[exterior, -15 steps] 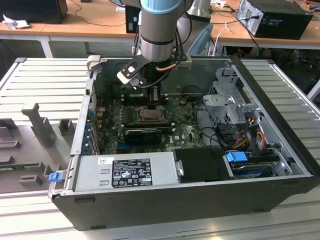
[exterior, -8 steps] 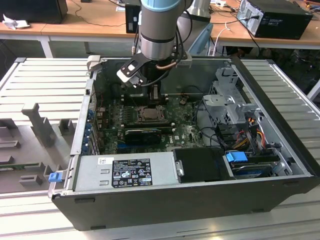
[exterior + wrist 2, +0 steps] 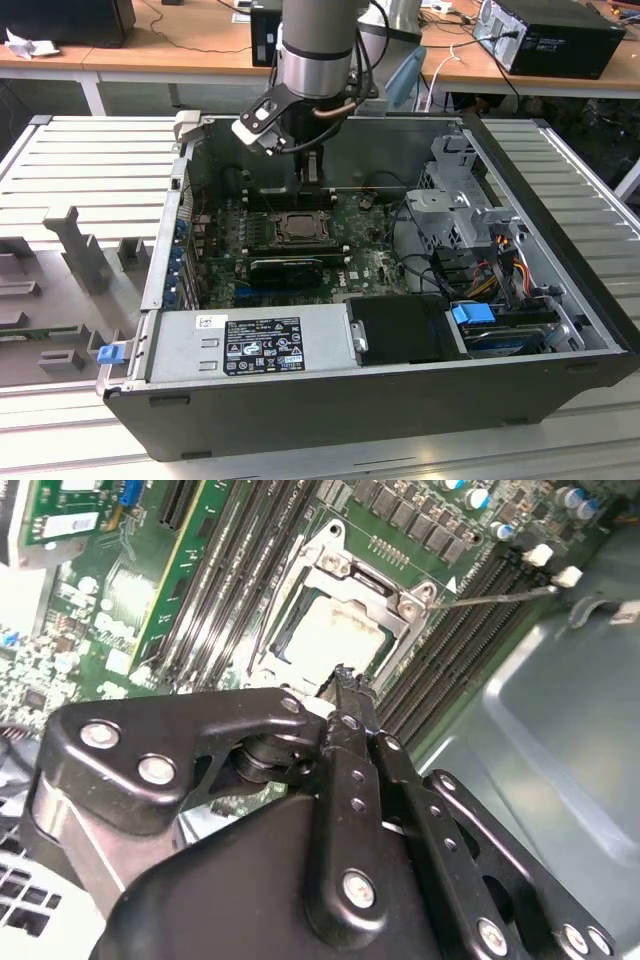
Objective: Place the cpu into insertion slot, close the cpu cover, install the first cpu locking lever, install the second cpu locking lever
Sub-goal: 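Install the first cpu locking lever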
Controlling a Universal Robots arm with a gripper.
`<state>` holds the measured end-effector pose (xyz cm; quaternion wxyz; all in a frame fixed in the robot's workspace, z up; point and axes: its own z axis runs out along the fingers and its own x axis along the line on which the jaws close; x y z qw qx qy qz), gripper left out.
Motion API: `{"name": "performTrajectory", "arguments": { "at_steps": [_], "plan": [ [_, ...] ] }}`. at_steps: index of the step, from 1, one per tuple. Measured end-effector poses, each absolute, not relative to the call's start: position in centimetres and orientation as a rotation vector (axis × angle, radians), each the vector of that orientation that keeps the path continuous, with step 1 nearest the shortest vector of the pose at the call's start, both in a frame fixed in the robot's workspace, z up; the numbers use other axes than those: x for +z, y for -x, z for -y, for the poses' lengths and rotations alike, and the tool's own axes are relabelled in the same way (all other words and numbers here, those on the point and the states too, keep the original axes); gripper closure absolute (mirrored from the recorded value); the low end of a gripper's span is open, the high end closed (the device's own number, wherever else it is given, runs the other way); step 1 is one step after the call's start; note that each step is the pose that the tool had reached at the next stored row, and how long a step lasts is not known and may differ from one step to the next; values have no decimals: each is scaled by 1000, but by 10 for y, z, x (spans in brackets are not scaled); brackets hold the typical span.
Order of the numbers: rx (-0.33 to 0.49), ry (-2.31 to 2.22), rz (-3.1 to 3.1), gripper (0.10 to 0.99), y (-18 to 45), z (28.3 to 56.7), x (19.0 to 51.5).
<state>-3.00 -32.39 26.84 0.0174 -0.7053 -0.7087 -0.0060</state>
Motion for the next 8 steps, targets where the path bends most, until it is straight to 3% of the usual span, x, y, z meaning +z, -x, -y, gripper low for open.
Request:
{"name": "performTrajectory", "arguments": {
  "at_steps": [8],
  "plan": [
    [-18, 2192, 2203, 980, 30, 324, 312]
  ]
}}
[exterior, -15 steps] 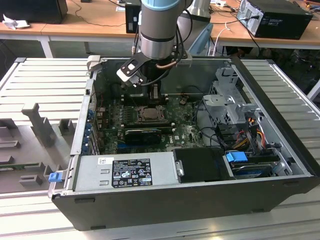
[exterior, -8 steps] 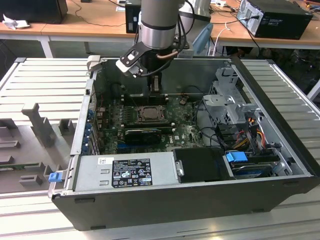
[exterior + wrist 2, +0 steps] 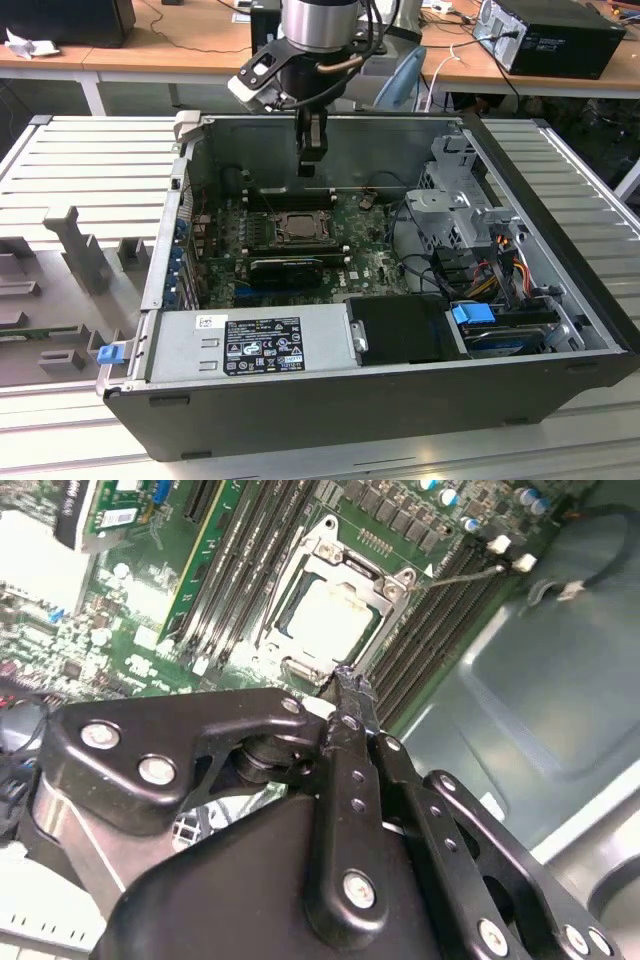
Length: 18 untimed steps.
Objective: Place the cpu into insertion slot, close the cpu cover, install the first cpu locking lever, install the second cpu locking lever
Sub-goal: 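Install the first cpu locking lever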
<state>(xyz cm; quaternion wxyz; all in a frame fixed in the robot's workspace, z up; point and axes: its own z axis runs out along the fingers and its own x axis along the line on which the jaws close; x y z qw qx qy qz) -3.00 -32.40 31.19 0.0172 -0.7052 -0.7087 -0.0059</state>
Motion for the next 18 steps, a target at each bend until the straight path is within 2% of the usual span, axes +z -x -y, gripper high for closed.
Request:
{"name": "performTrajectory", "arguments": {
  "at_steps": [18],
  "plan": [
    [-21, 1965, 2412, 980, 29, 326, 301]
  ]
}}
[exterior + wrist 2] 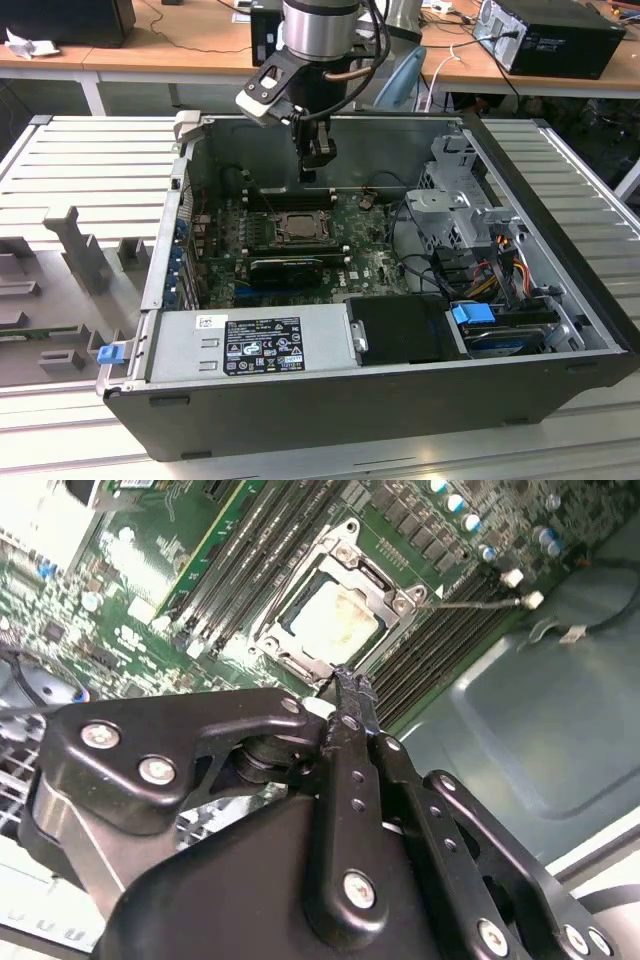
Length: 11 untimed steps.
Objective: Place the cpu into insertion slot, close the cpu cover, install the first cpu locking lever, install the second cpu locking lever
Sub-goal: 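Install the first cpu locking lever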
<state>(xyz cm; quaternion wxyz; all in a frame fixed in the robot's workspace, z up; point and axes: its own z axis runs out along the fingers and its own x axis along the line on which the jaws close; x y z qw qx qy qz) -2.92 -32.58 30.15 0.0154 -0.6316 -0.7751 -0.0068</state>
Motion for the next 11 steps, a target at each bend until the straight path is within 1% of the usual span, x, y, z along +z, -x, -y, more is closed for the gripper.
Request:
{"name": "performTrajectory", "arguments": {
  "at_steps": [11],
  "plan": [
    [-17, 1784, 2547, 980, 27, 326, 301]
  ]
}}
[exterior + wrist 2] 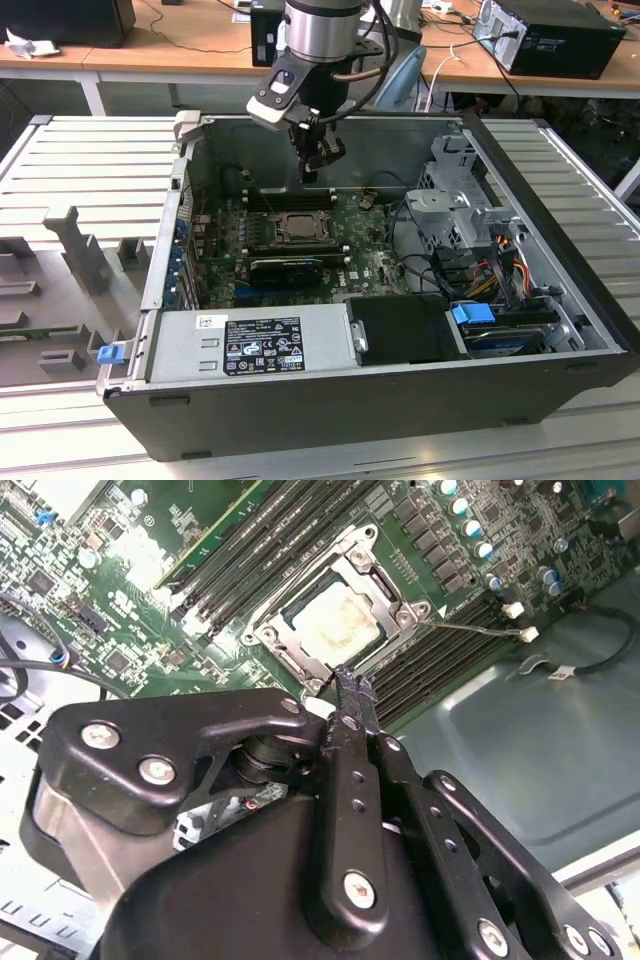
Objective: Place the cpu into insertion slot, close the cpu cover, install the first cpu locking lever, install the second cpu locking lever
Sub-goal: 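Install the first cpu locking lever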
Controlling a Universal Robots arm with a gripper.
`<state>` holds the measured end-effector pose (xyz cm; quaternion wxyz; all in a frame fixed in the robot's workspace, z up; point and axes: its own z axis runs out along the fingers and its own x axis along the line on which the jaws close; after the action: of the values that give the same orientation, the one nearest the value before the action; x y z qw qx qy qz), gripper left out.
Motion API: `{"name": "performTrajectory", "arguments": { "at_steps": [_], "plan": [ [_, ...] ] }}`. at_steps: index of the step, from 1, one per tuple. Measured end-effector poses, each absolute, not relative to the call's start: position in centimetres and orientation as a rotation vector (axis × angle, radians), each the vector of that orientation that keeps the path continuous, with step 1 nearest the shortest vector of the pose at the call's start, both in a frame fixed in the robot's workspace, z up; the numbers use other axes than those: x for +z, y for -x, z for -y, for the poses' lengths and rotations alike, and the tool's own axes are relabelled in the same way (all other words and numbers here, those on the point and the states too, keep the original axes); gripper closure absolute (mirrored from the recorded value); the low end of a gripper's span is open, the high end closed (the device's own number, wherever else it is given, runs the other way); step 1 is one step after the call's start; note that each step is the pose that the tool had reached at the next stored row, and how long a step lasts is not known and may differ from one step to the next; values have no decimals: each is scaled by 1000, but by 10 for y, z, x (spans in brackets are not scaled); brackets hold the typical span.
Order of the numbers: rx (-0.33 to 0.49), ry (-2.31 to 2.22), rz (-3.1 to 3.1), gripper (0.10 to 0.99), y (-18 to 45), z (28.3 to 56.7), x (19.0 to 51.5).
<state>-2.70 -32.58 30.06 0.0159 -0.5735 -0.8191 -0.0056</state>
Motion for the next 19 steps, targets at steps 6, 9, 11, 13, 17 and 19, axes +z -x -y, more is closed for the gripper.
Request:
{"name": "performTrajectory", "arguments": {
  "at_steps": [6, 9, 11, 13, 17, 19],
  "plan": [
    [-16, 1713, 2595, 980, 27, 326, 301],
    [-16, 1684, 2614, 980, 27, 326, 301],
    [-15, 1664, 2626, 980, 27, 326, 301],
    [-15, 1642, 2640, 980, 27, 326, 301],
    [-13, 1537, 2702, 980, 24, 326, 301],
    [-12, 1471, 2738, 980, 24, 326, 300]
  ]
}}
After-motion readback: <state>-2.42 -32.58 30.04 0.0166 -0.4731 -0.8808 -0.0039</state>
